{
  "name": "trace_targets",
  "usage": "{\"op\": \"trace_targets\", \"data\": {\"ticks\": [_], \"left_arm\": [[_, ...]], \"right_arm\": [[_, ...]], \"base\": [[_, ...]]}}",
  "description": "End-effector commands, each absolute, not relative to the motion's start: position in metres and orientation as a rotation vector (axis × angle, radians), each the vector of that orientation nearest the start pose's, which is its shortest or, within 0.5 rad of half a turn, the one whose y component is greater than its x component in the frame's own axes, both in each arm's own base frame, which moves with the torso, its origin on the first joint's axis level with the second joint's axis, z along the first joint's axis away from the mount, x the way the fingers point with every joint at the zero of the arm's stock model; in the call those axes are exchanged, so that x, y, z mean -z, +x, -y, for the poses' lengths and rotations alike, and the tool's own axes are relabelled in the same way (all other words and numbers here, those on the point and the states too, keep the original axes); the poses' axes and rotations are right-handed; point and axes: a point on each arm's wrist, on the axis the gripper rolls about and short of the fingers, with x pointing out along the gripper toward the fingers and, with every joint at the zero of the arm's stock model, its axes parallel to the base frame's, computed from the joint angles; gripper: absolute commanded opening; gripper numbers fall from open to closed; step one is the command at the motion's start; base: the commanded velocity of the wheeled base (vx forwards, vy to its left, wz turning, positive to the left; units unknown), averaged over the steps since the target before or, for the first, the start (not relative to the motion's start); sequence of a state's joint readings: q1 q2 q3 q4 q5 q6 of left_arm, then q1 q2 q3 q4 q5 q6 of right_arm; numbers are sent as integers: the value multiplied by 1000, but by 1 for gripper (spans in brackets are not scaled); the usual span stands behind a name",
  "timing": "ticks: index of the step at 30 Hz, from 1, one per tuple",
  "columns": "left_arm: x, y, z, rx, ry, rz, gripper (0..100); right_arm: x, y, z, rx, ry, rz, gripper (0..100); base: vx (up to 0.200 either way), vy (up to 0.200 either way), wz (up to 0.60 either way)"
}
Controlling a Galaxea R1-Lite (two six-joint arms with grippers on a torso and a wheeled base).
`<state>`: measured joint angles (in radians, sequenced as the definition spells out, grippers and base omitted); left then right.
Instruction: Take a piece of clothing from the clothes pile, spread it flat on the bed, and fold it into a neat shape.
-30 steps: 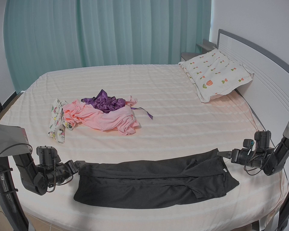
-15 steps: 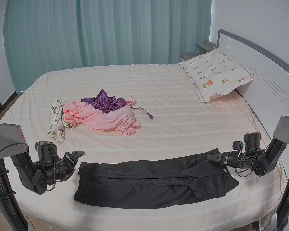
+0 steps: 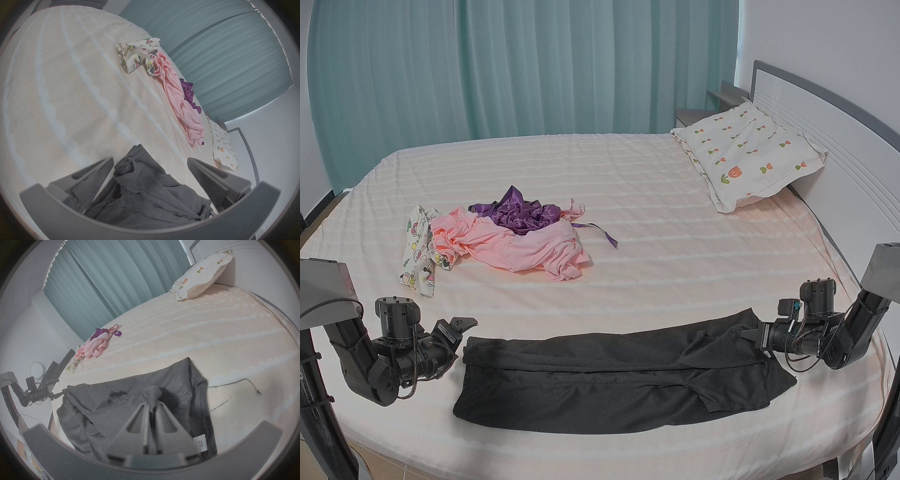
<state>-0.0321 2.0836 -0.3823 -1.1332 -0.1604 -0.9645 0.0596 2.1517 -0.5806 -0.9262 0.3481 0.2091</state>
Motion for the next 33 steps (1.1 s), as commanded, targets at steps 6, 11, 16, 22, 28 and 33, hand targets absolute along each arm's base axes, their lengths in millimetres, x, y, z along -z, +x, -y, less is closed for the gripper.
{"op": "trace_targets", "data": {"ticks": [6, 11, 16, 22, 28, 33], "left_arm": [[-18, 285, 13, -111, -968, -634, 100], [-17, 284, 14, -107, -967, -640, 100], [-16, 283, 15, -108, -965, -646, 100], [-13, 284, 15, -112, -963, -655, 100], [-11, 284, 15, -116, -964, -660, 100], [-10, 283, 15, -118, -964, -667, 100]], "right_arm": [[-23, 315, -28, -345, 266, -599, 0], [-27, 310, -30, -413, 240, -489, 0], [-21, 316, -30, -424, 238, -477, 0], [8, 336, -31, -413, 244, -517, 0], [13, 345, -29, -389, 249, -554, 0], [11, 354, -26, -344, 239, -538, 100]], "base": [[0, 0, 0], [0, 0, 0], [0, 0, 0], [0, 0, 0], [0, 0, 0], [0, 0, 0]]}}
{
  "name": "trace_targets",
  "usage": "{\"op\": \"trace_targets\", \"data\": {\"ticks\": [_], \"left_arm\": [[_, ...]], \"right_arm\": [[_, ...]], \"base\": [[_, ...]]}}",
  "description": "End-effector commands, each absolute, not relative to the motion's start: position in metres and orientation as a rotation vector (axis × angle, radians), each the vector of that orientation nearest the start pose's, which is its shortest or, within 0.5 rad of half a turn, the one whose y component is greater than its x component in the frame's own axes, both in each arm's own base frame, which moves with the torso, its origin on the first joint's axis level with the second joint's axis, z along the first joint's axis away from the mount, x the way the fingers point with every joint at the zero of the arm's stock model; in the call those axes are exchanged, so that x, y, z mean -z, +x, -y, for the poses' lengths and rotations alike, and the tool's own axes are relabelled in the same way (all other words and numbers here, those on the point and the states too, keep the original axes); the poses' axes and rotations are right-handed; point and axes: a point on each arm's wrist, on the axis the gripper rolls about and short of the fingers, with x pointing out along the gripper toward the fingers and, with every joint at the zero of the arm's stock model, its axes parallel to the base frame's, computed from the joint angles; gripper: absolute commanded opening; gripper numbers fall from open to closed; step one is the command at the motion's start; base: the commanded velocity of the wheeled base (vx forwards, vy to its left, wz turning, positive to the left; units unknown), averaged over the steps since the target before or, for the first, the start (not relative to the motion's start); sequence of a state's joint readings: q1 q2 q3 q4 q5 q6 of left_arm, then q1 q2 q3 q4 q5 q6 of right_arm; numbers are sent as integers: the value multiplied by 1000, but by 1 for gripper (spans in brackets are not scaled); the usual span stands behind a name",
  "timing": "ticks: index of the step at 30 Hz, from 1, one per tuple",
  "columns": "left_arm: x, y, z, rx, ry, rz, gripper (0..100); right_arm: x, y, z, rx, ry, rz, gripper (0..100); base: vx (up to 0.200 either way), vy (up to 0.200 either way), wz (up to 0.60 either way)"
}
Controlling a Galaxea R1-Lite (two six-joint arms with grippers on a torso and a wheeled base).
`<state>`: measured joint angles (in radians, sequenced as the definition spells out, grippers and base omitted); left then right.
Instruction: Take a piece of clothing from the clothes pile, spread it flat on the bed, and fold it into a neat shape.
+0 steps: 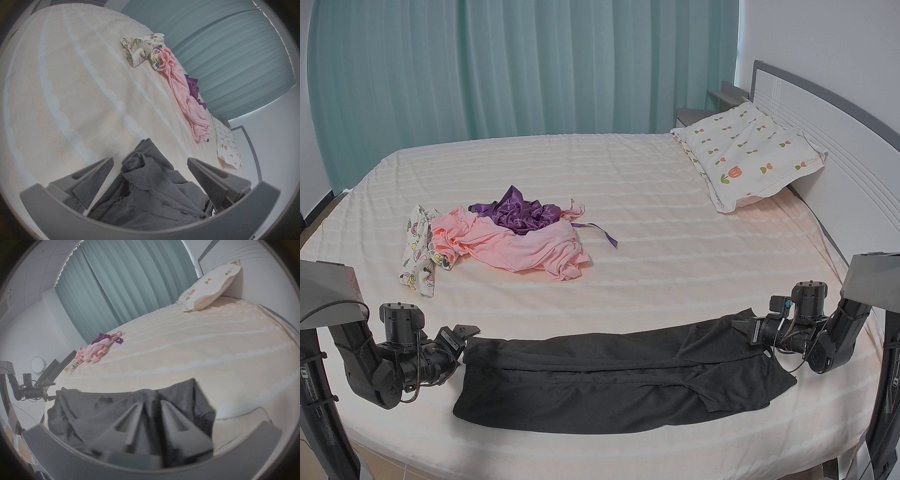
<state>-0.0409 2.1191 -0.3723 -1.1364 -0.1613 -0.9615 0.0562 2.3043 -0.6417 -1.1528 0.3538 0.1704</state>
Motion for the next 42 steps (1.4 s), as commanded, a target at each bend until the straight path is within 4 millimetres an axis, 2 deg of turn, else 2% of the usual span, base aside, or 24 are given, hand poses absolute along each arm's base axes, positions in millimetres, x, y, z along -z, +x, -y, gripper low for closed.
{"op": "trace_targets", "data": {"ticks": [1, 5, 11, 13, 16, 23, 29, 33, 42], "left_arm": [[-9, 283, 15, -118, -964, -668, 100], [-8, 282, 15, -122, -963, -675, 100], [-8, 282, 15, -122, -965, -674, 100], [-8, 281, 16, -122, -968, -676, 100], [-8, 280, 25, -99, -960, -695, 100], [-7, 277, 31, -84, -948, -709, 100], [-7, 278, 31, -81, -948, -710, 100], [-5, 278, 31, -84, -947, -715, 100], [-5, 279, 31, -84, -947, -713, 100]], "right_arm": [[11, 354, -26, -342, 239, -536, 100], [6, 355, -26, -343, 237, -517, 100], [-24, 359, -23, -316, 222, -426, 100], [-35, 361, -28, -305, 213, -403, 100], [-42, 363, -50, -319, 195, -437, 100], [-28, 382, -93, -275, 135, -463, 100], [-12, 377, -120, -323, 90, -520, 100], [-9, 375, -128, -357, 15, -516, 100], [-1, 370, -128, -346, -53, -534, 100]], "base": [[0, 0, 0], [0, 0, 0], [0, 0, 0], [0, 0, 0], [0, 0, 0], [0, 0, 0], [0, 0, 0], [0, 0, 0], [0, 0, 0]]}}
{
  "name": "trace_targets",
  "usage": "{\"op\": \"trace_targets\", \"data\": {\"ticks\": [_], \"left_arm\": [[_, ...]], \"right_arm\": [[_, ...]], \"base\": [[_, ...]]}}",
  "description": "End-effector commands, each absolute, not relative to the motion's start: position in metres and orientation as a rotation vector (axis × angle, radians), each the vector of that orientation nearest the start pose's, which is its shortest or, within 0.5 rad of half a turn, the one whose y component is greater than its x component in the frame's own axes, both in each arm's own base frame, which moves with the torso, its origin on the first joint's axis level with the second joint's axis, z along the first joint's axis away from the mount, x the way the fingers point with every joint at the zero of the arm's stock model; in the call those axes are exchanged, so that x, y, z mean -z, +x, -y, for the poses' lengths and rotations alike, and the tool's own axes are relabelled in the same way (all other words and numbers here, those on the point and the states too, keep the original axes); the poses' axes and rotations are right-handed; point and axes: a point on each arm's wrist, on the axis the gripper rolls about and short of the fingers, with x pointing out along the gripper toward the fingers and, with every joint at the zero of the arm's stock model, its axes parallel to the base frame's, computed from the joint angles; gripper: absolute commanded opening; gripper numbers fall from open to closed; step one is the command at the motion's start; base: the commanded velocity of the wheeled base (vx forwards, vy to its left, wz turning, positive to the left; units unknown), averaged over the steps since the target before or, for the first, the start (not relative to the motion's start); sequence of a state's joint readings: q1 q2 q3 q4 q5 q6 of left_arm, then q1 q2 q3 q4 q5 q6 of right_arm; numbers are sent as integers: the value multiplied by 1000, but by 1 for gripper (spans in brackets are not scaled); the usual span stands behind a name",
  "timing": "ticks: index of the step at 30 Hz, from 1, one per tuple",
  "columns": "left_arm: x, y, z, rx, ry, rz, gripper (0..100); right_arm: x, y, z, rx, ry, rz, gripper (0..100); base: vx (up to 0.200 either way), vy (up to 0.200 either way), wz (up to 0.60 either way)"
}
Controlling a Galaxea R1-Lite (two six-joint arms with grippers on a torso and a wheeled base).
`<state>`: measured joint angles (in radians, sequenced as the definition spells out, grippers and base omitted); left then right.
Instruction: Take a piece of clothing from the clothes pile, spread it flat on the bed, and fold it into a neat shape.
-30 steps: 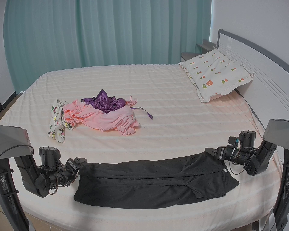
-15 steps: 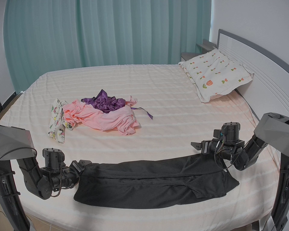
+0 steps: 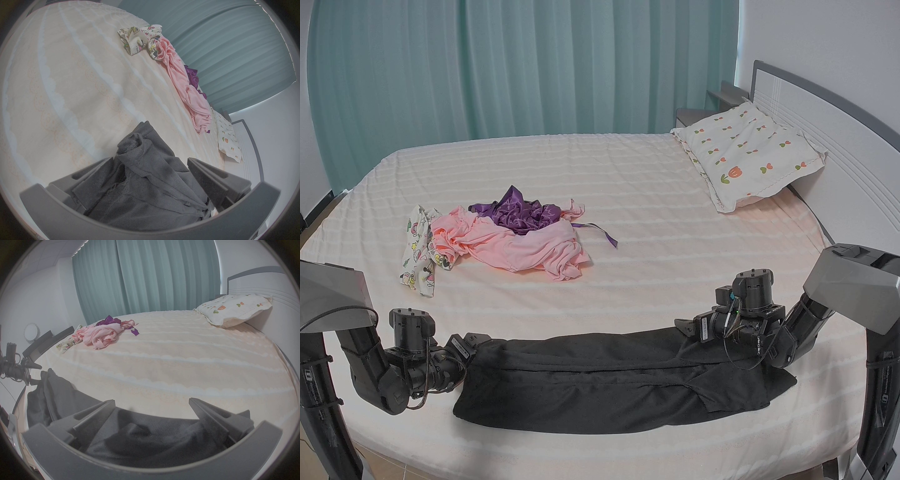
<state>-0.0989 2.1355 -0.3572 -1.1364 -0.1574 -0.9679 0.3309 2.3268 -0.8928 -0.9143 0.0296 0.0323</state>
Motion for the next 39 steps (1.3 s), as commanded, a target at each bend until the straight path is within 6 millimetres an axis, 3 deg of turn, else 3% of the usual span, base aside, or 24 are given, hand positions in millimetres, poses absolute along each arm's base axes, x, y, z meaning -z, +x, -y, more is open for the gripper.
{"op": "trace_targets", "data": {"ticks": [1, 6, 7, 21, 39], "left_arm": [[-5, 279, 31, -84, -947, -713, 100], [-3, 280, 31, -89, -942, -718, 100], [-3, 280, 31, -88, -942, -717, 100], [-3, 280, 30, -90, -943, -716, 100], [-2, 280, 30, -89, -942, -720, 100]], "right_arm": [[-1, 367, -128, -347, -55, -538, 100], [3, 363, -127, -349, -84, -550, 100], [3, 363, -126, -348, -85, -550, 0], [-4, 362, -133, -347, -88, -521, 0], [1, 358, -165, -429, -98, -456, 0]], "base": [[0, 0, 0], [0, 0, 0], [0, 0, 0], [0, 0, 0], [0, 0, 0]]}}
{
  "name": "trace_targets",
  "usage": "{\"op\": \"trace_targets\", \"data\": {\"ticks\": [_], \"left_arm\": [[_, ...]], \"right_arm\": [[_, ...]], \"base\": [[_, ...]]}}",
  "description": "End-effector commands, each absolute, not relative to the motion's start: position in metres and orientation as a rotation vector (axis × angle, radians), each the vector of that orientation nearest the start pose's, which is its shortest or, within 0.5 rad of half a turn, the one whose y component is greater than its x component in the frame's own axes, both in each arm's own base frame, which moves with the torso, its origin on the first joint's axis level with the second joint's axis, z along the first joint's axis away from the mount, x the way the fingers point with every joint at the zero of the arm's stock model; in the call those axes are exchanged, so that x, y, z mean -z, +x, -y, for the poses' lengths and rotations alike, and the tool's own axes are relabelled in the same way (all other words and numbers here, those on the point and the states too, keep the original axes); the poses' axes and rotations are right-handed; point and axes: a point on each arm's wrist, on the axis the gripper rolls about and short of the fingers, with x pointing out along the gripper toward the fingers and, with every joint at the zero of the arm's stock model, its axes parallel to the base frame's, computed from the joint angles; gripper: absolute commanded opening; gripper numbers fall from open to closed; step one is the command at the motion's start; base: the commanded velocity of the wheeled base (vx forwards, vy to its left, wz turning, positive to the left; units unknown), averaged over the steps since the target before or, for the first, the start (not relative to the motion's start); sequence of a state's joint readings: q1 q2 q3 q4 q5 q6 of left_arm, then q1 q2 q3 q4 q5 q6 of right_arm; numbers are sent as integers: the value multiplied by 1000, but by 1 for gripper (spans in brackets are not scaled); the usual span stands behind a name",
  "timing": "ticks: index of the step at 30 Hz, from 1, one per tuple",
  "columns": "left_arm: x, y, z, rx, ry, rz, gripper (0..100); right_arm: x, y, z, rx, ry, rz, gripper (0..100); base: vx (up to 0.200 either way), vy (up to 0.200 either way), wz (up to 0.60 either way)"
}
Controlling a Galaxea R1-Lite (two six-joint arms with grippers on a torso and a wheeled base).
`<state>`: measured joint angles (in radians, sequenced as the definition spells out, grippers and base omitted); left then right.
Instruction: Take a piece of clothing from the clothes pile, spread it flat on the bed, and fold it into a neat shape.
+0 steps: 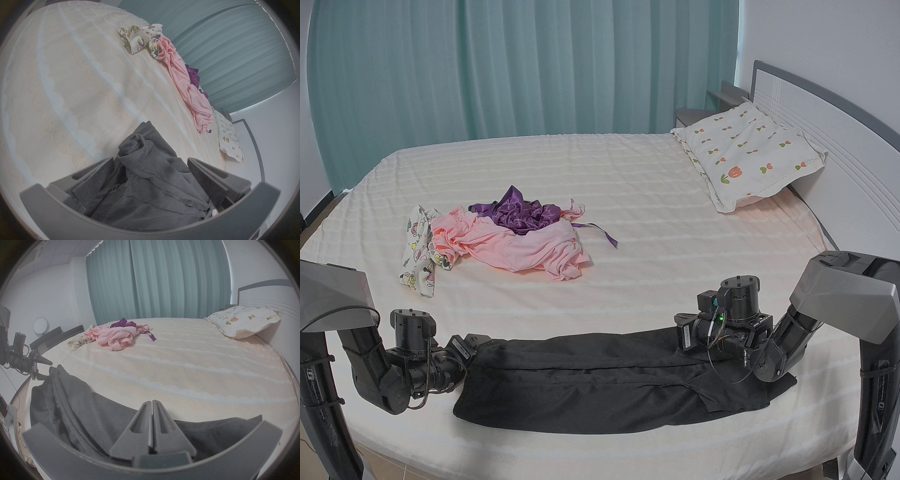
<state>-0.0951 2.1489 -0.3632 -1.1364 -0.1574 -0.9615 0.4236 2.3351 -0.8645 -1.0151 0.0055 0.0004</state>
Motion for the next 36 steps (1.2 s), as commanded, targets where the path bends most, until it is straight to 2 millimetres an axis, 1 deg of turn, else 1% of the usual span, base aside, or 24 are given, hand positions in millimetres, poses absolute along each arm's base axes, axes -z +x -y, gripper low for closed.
{"op": "trace_targets", "data": {"ticks": [1, 5, 8, 14, 21, 27, 28, 31, 33, 35, 36], "left_arm": [[-2, 280, 30, -89, -942, -720, 100], [-2, 280, 30, -89, -942, -720, 100], [-2, 280, 30, -88, -942, -718, 100], [-2, 280, 30, -90, -941, -718, 100], [-2, 280, 30, -92, -942, -718, 100], [-2, 281, 30, -89, -942, -720, 100], [-2, 281, 30, -91, -942, -719, 100], [-1, 281, 30, -91, -941, -720, 100], [-1, 281, 30, -94, -942, -721, 100], [0, 281, 29, -96, -942, -722, 100], [0, 281, 29, -96, -942, -722, 100]], "right_arm": [[0, 359, -165, -429, -98, -455, 0], [-1, 359, -166, -432, -92, -442, 0], [-2, 363, -169, -433, -83, -401, 0], [-3, 357, -177, -453, -60, -406, 0], [0, 357, -176, -451, -63, -422, 0], [-1, 357, -173, -434, -63, -425, 0], [-1, 356, -174, -435, -62, -427, 100], [0, 354, -174, -441, -53, -436, 100], [-3, 355, -176, -432, -21, -431, 100], [-16, 355, -174, -417, 46, -414, 100], [-16, 355, -174, -417, 46, -414, 100]], "base": [[0, 0, 0], [0, 0, 0], [0, 0, 0], [0, 0, 0], [0, 0, 0], [0, 0, 0], [0, 0, 0], [0, 0, 0], [0, 0, 0], [0, 0, 0], [0, 0, 0]]}}
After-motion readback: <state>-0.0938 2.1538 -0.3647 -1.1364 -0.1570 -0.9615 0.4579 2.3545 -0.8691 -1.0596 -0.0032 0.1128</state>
